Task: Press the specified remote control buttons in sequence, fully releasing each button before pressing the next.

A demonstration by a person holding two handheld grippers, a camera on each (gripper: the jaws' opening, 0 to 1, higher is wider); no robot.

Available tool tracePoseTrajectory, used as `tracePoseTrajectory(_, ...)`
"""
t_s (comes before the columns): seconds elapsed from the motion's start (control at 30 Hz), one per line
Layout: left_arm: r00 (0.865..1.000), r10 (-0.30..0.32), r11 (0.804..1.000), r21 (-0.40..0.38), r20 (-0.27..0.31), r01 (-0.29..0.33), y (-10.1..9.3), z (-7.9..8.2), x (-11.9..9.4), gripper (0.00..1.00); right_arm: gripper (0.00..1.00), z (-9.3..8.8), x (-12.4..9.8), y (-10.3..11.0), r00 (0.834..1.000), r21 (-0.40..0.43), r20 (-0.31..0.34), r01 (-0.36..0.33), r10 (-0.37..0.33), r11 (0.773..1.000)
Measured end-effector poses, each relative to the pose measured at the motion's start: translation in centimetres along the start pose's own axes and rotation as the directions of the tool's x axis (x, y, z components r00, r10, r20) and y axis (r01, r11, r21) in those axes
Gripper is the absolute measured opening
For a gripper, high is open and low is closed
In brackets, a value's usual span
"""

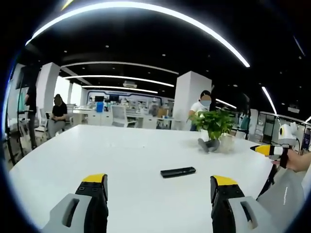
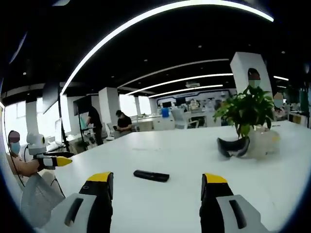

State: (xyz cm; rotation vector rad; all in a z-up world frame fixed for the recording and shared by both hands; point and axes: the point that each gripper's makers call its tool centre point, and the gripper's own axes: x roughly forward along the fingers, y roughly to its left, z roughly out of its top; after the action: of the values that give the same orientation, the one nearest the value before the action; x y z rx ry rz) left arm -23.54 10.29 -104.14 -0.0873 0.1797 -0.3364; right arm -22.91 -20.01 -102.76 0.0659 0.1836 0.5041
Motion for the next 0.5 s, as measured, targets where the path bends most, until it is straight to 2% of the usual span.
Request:
tracePoseTrajectory(0.13,1.0,0.007,1.0,0.009,-0.014,-0.006,0.0,-0.2,0.1,0.88,0.73,-0.2,-0.1,0.2,1.0,-0.025,-0.01,-0.019,0.019,1.0)
tracePoseTrajectory(0.27,1.0,0.002,1.0,0.005,-0.027,-0.002,-0.3,-0.4,0.3,0.88,0.65,1.4,-0.8,-0.1,0.997,-0.031,0.079,-0.001,0.003,1.0)
tracePoseTrajectory(0.37,0.998,0.021,1.0,0.017,-0.052,-0.021,-0.1,-0.9,0.3,0.88,0.67,1.1,-0.7,-0.5,0.997,-0.008,0.072,0.001,0.0,1.0)
tracePoseTrajectory(0.5,0.999,0.043,0.999,0.025,-0.033,-0.042,0.0,-0.5,0.1,0.88,0.67,0.4,-0.5,-0.1,0.999,-0.021,0.038,-0.02,0.02,1.0)
